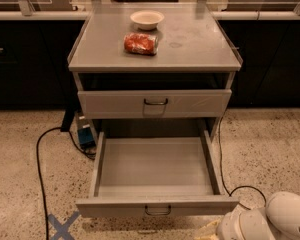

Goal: Close middle drawer

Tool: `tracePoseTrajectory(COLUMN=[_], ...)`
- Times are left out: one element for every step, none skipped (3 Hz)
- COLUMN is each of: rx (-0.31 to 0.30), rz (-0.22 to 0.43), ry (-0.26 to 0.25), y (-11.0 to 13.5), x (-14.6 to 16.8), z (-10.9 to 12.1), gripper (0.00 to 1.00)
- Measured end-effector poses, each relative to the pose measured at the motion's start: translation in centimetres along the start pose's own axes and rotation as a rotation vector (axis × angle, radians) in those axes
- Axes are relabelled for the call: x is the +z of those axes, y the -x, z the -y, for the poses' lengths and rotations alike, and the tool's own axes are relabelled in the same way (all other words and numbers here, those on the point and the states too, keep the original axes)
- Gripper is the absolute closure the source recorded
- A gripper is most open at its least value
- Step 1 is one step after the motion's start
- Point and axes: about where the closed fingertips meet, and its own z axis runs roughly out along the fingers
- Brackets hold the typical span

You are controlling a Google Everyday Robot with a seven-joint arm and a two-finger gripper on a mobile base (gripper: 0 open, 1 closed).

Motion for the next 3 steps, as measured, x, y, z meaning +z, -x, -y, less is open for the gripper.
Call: tracePoseTrajectory(rx=[0.000,-0.018,-0.048], rz=[0.000,0.017,0.050], ry=[0.000,-0.026,-0.047], y=[0.0,0.1,1.3], x=[0.0,1.7,5.1], z=[0.0,1.0,3.2], gripper=[1.00,1.00,1.00])
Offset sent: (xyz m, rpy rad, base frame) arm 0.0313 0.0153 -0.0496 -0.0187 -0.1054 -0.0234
